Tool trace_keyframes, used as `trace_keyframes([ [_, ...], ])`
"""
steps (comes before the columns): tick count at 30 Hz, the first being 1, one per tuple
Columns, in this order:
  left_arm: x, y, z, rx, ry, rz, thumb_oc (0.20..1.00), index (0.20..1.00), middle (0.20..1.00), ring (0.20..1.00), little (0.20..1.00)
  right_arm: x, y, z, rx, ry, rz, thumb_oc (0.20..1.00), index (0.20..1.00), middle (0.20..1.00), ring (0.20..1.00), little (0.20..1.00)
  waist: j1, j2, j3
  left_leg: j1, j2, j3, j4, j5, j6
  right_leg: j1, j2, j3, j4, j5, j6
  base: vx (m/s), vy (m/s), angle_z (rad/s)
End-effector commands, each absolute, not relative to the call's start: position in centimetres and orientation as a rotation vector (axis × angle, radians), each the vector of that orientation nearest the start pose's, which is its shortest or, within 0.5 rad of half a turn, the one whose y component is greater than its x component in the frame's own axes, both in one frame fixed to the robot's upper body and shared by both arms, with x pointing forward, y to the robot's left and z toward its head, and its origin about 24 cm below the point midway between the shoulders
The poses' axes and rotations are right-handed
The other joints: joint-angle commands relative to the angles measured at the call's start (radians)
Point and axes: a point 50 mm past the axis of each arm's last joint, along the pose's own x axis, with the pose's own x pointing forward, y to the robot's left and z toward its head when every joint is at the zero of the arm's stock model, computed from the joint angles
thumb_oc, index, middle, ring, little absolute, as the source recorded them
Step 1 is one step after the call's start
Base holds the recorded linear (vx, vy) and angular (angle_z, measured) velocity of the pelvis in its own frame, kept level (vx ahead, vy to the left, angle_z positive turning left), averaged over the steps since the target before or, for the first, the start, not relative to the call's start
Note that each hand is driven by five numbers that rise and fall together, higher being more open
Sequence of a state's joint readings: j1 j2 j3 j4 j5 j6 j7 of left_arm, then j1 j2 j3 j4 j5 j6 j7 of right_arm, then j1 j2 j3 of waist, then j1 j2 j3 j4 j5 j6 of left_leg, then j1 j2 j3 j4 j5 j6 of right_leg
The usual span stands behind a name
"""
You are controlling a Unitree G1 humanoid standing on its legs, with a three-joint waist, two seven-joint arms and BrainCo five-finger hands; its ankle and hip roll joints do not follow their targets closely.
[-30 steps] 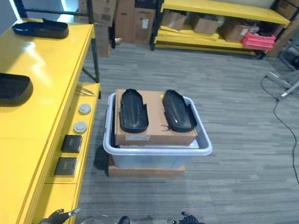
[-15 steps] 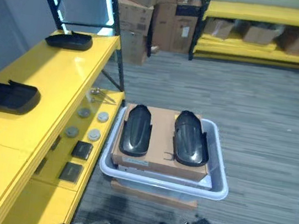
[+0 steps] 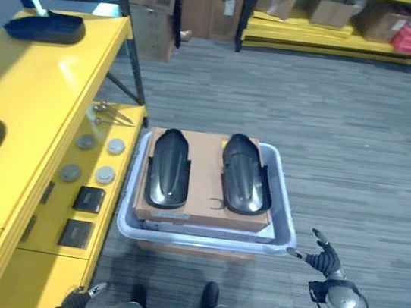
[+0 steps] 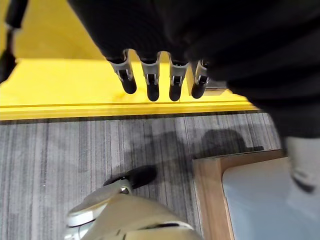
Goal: Move parts from the plastic box to the shelf.
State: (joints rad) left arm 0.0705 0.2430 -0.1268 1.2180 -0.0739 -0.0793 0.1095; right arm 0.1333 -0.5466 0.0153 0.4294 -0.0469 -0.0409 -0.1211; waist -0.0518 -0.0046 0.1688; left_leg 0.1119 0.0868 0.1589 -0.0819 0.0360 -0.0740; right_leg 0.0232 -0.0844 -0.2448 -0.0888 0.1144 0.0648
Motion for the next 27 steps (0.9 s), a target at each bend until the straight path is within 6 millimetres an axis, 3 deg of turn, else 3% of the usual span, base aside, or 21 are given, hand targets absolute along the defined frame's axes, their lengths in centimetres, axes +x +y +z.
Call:
trace_keyframes([
  [1,6.9,24.4,-16.2,0.332,1.209,0.161,1.0,1.0,1.0,1.0,1.0,21.8,-30.2,0.0,-0.654,0.302,-0.222,1.0,1.0,1.0,1.0,1.0,0.026,0.012,-0.024,0.04,0.018,-0.028,0.01,-0.107,0.017,0.024,-0.087,-0.001,0.002,-0.077,0.108,0.04,0.003,-0.29],
  [6,8.9,23.3,-15.9,0.346,1.128,0.099,1.0,1.0,1.0,1.0,1.0,23.9,-31.1,2.2,-0.666,0.219,-0.304,1.0,1.0,1.0,1.0,1.0,0.037,0.01,-0.003,0.027,0.023,-0.039,0.004,-0.104,0.018,0.001,-0.081,-0.001,0.002,-0.073,0.11,0.0,-0.007,-0.05],
  [7,9.7,22.9,-15.7,0.363,1.101,0.068,1.0,1.0,1.0,1.0,1.0,25.8,-31.4,3.5,-0.664,0.175,-0.343,1.0,1.0,1.0,1.0,1.0,0.051,0.008,0.018,-0.003,0.024,-0.053,0.01,-0.1,0.018,-0.024,-0.076,0.0,0.002,-0.069,0.108,-0.08,-0.025,-0.01],
  [9,10.1,22.6,-15.7,0.381,1.094,0.046,1.0,1.0,1.0,1.0,1.0,27.2,-31.5,4.3,-0.654,0.15,-0.367,1.0,1.0,1.0,1.0,1.0,0.058,0.006,0.033,-0.028,0.026,-0.066,0.015,-0.095,0.017,-0.041,-0.072,-0.001,0.002,-0.068,0.104,-0.14,-0.042,0.02],
  [10,10.1,22.6,-15.8,0.402,1.099,0.033,1.0,1.0,1.0,1.0,1.0,29.0,-30.9,5.3,-0.648,0.119,-0.381,1.0,1.0,1.0,1.0,1.0,0.073,0.002,0.057,-0.061,0.031,-0.084,0.015,-0.083,0.014,-0.068,-0.066,-0.001,0.002,-0.066,0.101,-0.16,-0.049,0.05],
  [14,10.1,22.4,-15.9,0.408,1.109,0.027,1.0,1.0,1.0,1.0,1.0,30.5,-30.3,5.9,-0.666,0.108,-0.374,1.0,1.0,1.0,1.0,1.0,0.079,0.001,0.061,-0.085,0.038,-0.097,0.008,-0.07,0.01,-0.088,-0.059,-0.007,0.002,-0.069,0.097,-0.06,-0.035,0.14],
  [19,10.2,22.5,-15.8,0.419,1.099,0.046,1.0,1.0,1.0,1.0,1.0,34.5,-28.0,9.6,-0.76,0.001,-0.368,1.0,1.0,1.0,1.0,1.0,0.112,-0.013,0.097,-0.152,0.059,-0.133,-0.001,-0.034,-0.002,-0.137,-0.042,-0.02,0.002,-0.065,0.093,-0.08,-0.05,0.14],
  [23,11.3,22.1,-15.5,0.421,1.058,0.041,1.0,1.0,1.0,1.0,1.0,36.6,-28.6,12.0,-0.798,0.011,-0.445,1.0,1.0,1.0,1.0,1.0,0.13,-0.018,0.13,-0.209,0.065,-0.162,0.0,-0.011,-0.009,-0.175,-0.036,-0.033,0.002,-0.057,0.09,-0.09,-0.032,0.15],
  [25,12.0,22.1,-15.4,0.439,1.044,0.041,1.0,1.0,1.0,1.0,1.0,37.0,-30.5,12.2,-0.789,0.119,-0.535,1.0,1.0,1.0,1.0,1.0,0.145,-0.021,0.151,-0.254,0.067,-0.188,0.004,0.004,-0.013,-0.198,-0.035,-0.043,0.002,-0.052,0.086,-0.08,-0.051,0.2],
  [27,12.1,22.3,-15.3,0.444,1.042,0.052,1.0,1.0,1.0,1.0,1.0,37.2,-30.6,12.3,-0.784,0.139,-0.554,1.0,1.0,1.0,1.0,1.0,0.147,-0.02,0.158,-0.266,0.068,-0.195,0.005,0.01,-0.015,-0.206,-0.033,-0.046,0.002,-0.051,0.085,-0.03,-0.022,0.29],
])
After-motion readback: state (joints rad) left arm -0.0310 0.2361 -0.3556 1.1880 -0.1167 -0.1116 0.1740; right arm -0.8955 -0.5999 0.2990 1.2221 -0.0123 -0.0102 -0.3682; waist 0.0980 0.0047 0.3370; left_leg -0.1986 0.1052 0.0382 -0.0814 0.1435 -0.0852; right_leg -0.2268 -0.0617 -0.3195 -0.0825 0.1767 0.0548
